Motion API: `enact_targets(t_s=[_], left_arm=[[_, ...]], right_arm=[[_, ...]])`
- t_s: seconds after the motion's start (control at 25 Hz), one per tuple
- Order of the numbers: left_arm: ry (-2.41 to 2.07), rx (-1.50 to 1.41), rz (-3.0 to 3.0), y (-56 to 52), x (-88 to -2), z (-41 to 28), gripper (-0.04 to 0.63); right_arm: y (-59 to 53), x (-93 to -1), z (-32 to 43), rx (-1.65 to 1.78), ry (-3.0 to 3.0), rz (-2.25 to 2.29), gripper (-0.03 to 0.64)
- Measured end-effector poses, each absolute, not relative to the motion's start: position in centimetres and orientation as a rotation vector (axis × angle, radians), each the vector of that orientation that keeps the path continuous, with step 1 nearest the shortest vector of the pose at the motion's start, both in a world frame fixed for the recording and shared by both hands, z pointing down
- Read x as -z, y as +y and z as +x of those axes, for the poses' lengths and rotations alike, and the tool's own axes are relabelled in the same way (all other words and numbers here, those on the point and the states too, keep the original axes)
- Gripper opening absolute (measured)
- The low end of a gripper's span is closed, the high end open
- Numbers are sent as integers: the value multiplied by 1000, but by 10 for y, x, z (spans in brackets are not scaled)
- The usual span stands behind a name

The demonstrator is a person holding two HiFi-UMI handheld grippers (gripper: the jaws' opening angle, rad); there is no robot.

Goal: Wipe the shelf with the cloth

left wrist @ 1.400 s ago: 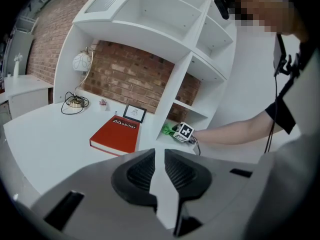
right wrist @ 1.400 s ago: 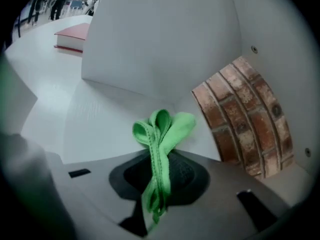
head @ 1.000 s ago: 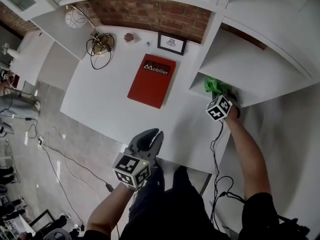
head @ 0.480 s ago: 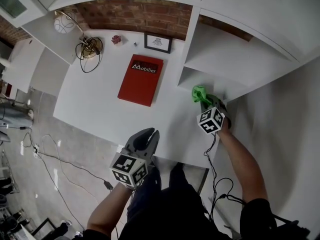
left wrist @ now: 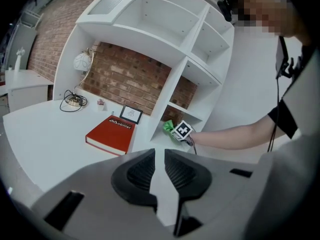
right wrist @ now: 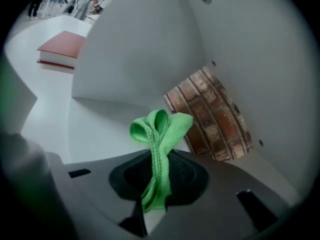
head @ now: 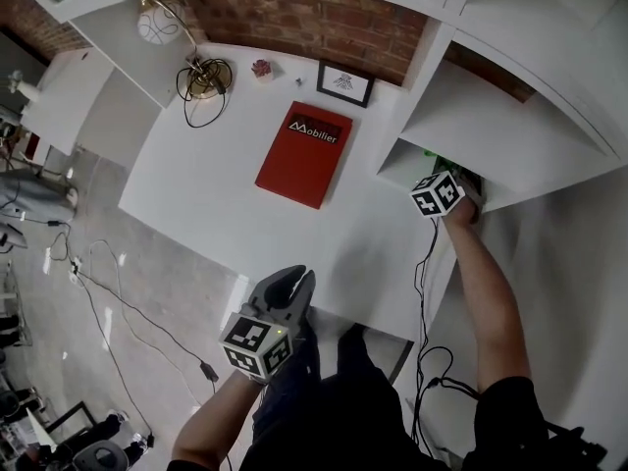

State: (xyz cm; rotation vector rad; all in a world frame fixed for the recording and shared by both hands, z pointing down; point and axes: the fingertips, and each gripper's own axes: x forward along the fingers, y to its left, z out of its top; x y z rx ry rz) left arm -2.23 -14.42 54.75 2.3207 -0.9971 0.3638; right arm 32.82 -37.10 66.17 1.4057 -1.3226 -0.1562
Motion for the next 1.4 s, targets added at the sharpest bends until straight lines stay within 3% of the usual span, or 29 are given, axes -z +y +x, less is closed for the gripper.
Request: enact_targets(t_s=[0.44, 1.4], left_arm=[[-1088, -378, 2244, -122, -559, -60, 57], [-804, -351, 2452, -141, -514, 7, 57]], right_arm=[[-362, -715, 363, -140, -1128, 1429, 58], [-234, -703, 298, -315, -1328, 1467, 58]])
